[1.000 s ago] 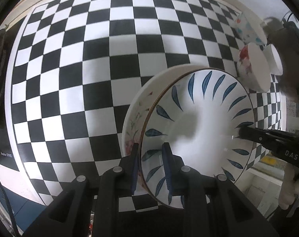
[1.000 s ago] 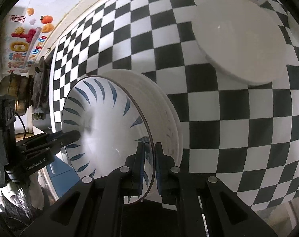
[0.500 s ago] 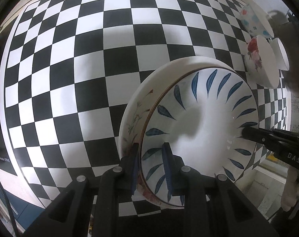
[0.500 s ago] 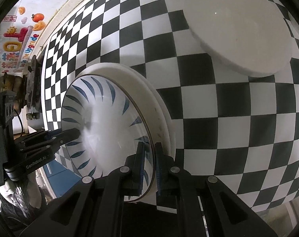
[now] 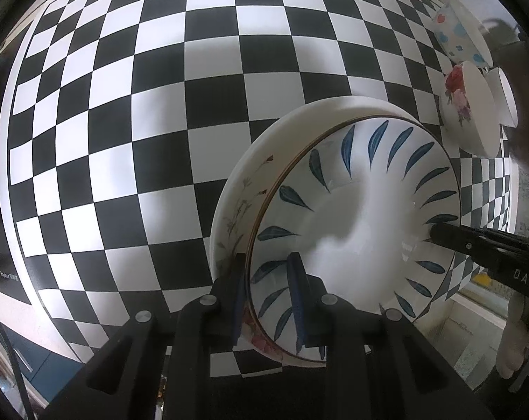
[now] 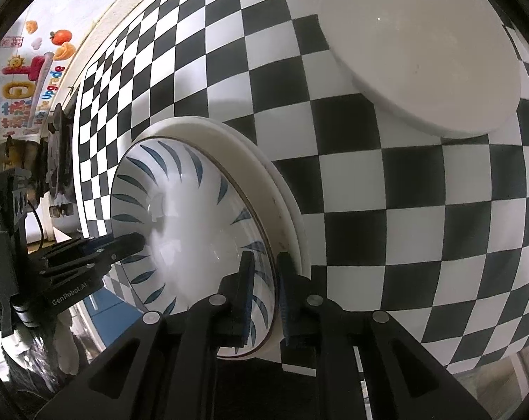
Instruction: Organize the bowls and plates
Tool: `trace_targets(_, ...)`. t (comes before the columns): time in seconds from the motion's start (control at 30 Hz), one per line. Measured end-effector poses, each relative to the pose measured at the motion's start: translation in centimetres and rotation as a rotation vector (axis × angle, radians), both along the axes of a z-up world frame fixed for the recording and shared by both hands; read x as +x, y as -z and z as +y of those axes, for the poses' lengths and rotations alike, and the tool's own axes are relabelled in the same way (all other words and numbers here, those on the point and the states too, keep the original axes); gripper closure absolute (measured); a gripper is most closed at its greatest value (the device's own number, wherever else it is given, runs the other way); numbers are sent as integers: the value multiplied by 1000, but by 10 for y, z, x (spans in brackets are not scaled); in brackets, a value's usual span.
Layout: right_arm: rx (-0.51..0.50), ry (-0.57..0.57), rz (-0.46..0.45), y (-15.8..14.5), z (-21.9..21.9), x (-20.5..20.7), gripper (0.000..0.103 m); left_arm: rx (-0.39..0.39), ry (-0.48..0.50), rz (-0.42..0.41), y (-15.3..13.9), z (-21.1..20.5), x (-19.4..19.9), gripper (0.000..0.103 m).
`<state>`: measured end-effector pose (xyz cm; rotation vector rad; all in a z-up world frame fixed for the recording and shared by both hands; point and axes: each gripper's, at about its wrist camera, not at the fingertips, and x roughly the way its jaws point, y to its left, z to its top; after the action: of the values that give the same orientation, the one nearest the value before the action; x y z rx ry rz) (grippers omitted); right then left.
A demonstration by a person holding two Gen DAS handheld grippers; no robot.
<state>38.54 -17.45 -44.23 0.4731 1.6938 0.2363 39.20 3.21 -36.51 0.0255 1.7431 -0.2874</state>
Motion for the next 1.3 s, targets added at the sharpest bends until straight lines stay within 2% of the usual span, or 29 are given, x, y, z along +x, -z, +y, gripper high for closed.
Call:
trace_targets(0.33, 8, 4, 27, 1, -1, 1, 87, 8, 14, 38, 3, -3, 3, 82)
trace_targets(0.6, 6, 10, 52, -1, -1, 1, 82, -17, -47, 87, 6, 10, 10, 82)
trace_targets(0.97, -4, 12, 62, -3, 1, -1, 81, 26, -20, 61, -1, 9, 6, 82)
trace_targets(1.3, -48, 8, 29, -15, 6, -2, 81, 54, -4, 12, -16, 2, -10, 82)
